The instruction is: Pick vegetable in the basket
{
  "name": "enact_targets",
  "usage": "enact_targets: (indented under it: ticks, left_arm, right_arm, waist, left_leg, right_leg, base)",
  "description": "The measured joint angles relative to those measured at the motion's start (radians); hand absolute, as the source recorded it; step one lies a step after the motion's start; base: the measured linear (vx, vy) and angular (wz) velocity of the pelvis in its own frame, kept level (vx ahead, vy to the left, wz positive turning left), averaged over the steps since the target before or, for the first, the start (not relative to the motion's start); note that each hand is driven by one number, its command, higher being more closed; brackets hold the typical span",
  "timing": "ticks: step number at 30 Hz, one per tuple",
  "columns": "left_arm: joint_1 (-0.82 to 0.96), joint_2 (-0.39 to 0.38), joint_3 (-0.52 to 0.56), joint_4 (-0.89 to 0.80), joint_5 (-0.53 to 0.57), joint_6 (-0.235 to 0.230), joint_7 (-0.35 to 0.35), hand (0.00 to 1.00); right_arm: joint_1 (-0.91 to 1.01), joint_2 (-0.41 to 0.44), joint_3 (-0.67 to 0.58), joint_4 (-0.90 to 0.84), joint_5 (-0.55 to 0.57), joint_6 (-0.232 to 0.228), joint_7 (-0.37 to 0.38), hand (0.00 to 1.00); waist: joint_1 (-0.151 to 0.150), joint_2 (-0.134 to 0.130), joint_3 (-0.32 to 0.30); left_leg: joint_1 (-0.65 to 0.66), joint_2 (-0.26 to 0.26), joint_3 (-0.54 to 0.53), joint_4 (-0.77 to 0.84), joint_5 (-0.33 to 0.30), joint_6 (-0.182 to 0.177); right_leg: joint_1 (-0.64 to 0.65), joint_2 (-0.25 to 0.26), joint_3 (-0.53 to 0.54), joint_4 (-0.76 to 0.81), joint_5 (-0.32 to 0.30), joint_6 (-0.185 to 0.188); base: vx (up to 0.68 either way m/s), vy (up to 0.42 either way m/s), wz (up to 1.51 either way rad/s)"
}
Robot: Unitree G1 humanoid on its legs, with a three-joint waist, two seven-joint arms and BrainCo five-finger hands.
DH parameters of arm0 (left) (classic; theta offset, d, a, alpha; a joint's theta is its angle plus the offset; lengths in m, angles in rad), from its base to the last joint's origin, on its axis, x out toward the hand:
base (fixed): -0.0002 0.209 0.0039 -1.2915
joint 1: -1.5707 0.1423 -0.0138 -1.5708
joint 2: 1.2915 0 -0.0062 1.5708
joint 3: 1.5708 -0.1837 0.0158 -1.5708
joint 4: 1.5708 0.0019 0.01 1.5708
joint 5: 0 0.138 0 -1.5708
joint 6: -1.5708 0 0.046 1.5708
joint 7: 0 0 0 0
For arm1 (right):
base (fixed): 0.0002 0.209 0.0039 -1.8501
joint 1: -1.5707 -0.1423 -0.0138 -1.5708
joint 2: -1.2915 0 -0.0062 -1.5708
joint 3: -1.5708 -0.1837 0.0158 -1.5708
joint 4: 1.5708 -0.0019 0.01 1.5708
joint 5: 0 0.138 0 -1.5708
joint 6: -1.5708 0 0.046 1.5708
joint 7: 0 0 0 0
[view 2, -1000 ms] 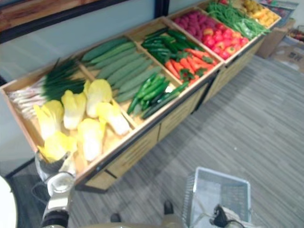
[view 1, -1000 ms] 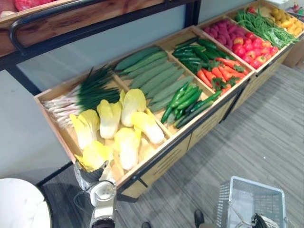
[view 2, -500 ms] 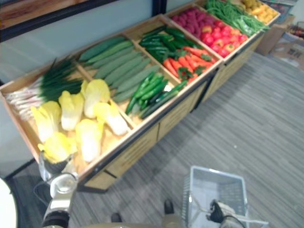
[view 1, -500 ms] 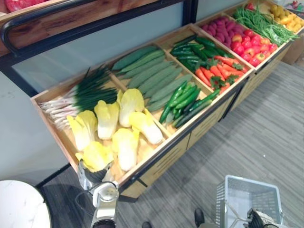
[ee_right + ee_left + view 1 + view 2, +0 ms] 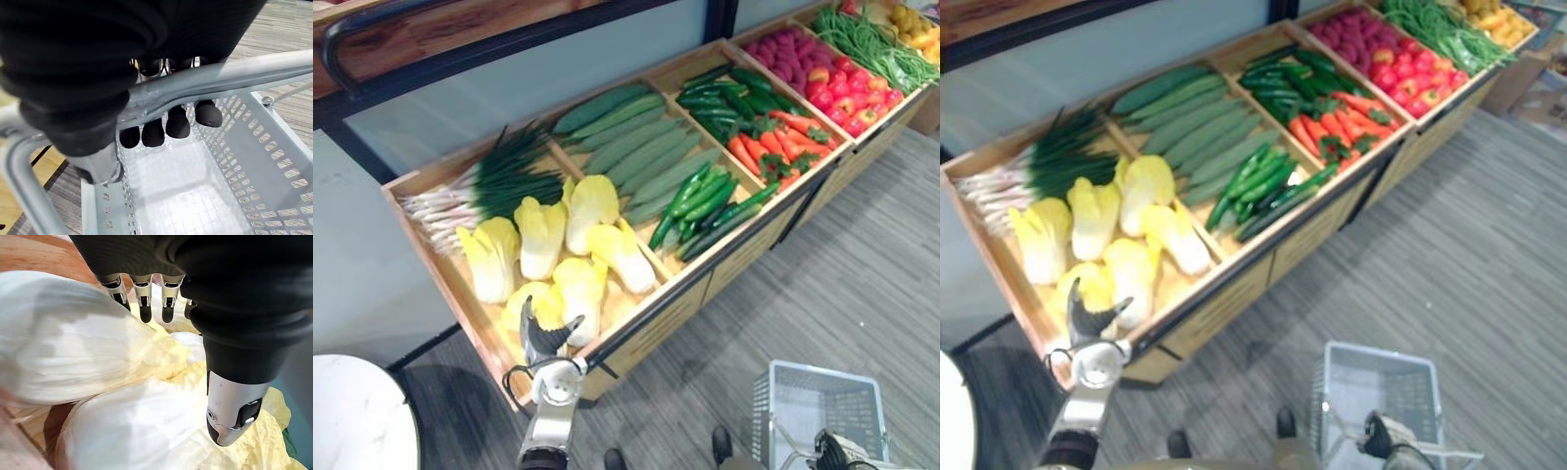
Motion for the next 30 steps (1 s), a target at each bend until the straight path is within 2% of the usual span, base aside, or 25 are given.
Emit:
enact_targets:
  ticks: [8,12,19,23,30]
  left_arm:
    - [-0.027,0.023,0.047,0.124,-0.003,-0.008,0.007,0.00]
    - [-0.027,0.034,0.056,0.136,-0.004,-0.008,0.035,0.00]
    - [-0.011,0.004,0.050,0.052,0.006,0.000,0.047,0.00]
    - [-0.007,-0.001,0.006,-0.016,0.015,0.000,0.046,0.00]
    - [0.005,-0.004,0.001,-0.022,0.019,0.000,0.040,0.00]
  right_arm:
    - [0.001,0.026,0.000,0.001,-0.025,0.016,-0.011,1.00]
    - [0.000,0.028,0.000,0.003,-0.031,0.015,-0.021,1.00]
    - [0.000,0.031,0.000,0.021,-0.031,0.013,-0.037,1.00]
    - [-0.001,0.032,0.000,0.033,-0.031,0.012,-0.037,1.00]
    - [-0.001,0.032,-0.002,0.033,-0.031,0.014,-0.037,1.00]
  waist:
    - [-0.003,0.002,-0.001]
    - [-0.018,0.002,-0.001]
    - [-0.022,0.003,-0.002]
    - [-0.022,0.005,-0.003]
    - [-0.022,0.009,-0.005]
  left_leg:
    - [0.006,-0.001,0.007,0.000,0.001,0.001]
    - [0.006,0.000,0.009,0.000,0.000,0.000]
    - [0.006,0.001,0.008,0.000,0.000,0.000]
    - [0.012,0.000,0.007,0.000,0.001,0.001]
    - [0.015,0.000,0.007,0.000,0.001,0.001]
  right_leg:
    - [-0.003,0.000,0.009,0.001,0.000,0.000]
    - [-0.004,0.002,0.012,0.000,0.000,0.000]
    - [0.000,0.002,0.010,0.000,0.001,0.000]
    - [0.002,0.002,0.011,0.002,0.001,0.000]
    - [0.005,0.001,0.010,0.003,0.001,0.000]
  base:
    - [0.00,-0.006,-0.02]
    - [0.00,0.000,0.00]
    - [0.00,0.000,0.00]
    - [0.00,0.000,0.00]
    - [0.00,0.000,0.00]
